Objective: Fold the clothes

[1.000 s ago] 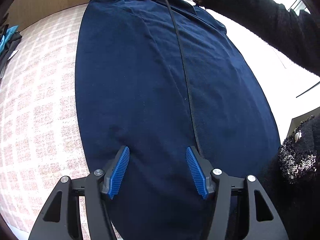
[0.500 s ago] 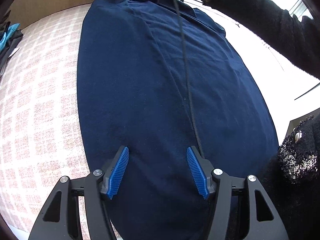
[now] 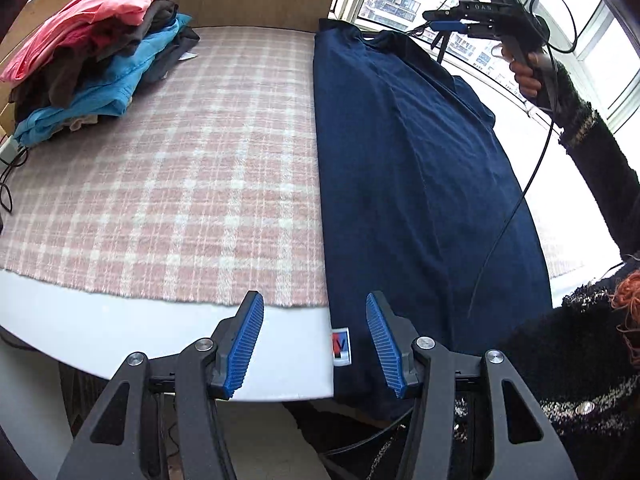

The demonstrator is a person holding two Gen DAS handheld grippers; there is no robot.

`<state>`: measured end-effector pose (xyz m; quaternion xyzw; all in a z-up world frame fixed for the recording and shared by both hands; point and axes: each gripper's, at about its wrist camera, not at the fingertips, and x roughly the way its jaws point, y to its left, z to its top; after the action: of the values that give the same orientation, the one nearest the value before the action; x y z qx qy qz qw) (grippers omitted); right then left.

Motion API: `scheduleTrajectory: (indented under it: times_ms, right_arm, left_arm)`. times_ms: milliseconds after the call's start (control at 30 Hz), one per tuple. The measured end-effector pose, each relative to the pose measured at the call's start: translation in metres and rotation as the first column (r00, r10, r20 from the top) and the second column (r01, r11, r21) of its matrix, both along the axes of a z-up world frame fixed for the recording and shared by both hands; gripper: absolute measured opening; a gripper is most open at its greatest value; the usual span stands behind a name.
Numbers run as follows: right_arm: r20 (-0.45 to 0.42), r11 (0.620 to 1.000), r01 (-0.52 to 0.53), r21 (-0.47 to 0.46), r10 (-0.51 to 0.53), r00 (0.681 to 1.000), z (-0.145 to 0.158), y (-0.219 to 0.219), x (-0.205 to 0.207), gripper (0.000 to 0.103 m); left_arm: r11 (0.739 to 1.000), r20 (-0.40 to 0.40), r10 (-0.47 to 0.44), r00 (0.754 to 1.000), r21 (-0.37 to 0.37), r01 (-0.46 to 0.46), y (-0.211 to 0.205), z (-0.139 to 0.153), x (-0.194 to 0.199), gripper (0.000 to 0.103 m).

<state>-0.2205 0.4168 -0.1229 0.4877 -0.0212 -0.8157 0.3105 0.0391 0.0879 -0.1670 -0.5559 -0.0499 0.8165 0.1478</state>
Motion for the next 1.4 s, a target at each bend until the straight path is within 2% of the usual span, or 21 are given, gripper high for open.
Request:
scheduleTrajectory:
  times_ms: [167, 300, 400, 533, 667, 733, 800, 900, 1033, 1300, 1400]
  right_arm:
    - [0.129, 0.997, -0.079, 0.004, 0.078, 0.989, -0.081, -0.045, 0.098, 0.042]
    - [0.189, 0.996, -0.088, 0.028, 0.081, 0.979, -0.123, -0.078, 0.161, 0.042]
    - [0.194, 0.995, -0.090, 0.043, 0.080, 0.978, -0.130, -0.093, 0.202, 0.042]
    - [0.157, 0.990, -0.099, 0.101, 0.083, 0.984, -0.128, -0.099, 0.257, 0.042]
    - [0.175, 0.997, -0.050, 0.067, 0.038, 0.984, -0.131, -0.089, 0.298, 0.042]
    - [0.178, 0.997, -0.056, 0.044, 0.048, 0.983, -0.131, -0.096, 0.309, 0.038]
    - [0.172, 0.996, -0.075, 0.051, 0.065, 0.983, -0.131, -0.107, 0.317, 0.030]
    - [0.151, 0.986, -0.120, 0.114, 0.103, 0.983, -0.134, -0.129, 0.324, 0.029]
    - [0.147, 0.976, -0.136, 0.173, 0.111, 0.983, -0.142, -0.135, 0.327, 0.028]
    - [0.147, 0.970, -0.140, 0.200, 0.111, 0.983, -0.143, -0.138, 0.324, 0.027]
    - [0.123, 0.959, -0.152, 0.239, 0.125, 0.984, -0.142, -0.146, 0.329, 0.028]
  left_arm:
    - [0.992, 0.026, -0.124, 0.992, 0.006, 0.124, 0.021, -0.021, 0.023, 0.050]
    - [0.978, 0.056, -0.208, 0.977, 0.002, 0.208, 0.033, -0.044, 0.040, 0.050]
    - [0.976, 0.086, -0.216, 0.973, 0.003, 0.217, 0.028, -0.060, 0.058, 0.050]
    - [0.975, 0.115, -0.219, 0.969, 0.067, 0.212, 0.011, -0.080, 0.081, 0.051]
    - [0.965, 0.098, -0.258, 0.961, 0.079, 0.251, 0.011, -0.093, 0.080, 0.051]
    - [0.964, 0.095, -0.263, 0.960, 0.076, 0.256, 0.013, -0.098, 0.074, 0.050]
    - [0.962, 0.091, -0.269, 0.959, 0.079, 0.262, 0.014, -0.103, 0.068, 0.050]
    - [0.955, 0.082, -0.288, 0.954, 0.102, 0.279, 0.016, -0.107, 0.065, 0.050]
    - [0.948, 0.083, -0.306, 0.949, 0.124, 0.294, 0.015, -0.109, 0.062, 0.050]
    - [0.927, 0.043, -0.359, 0.932, 0.133, 0.351, 0.004, -0.093, 0.064, 0.049]
    - [0.920, 0.036, -0.376, 0.926, 0.135, 0.369, 0.003, -0.089, 0.063, 0.031]
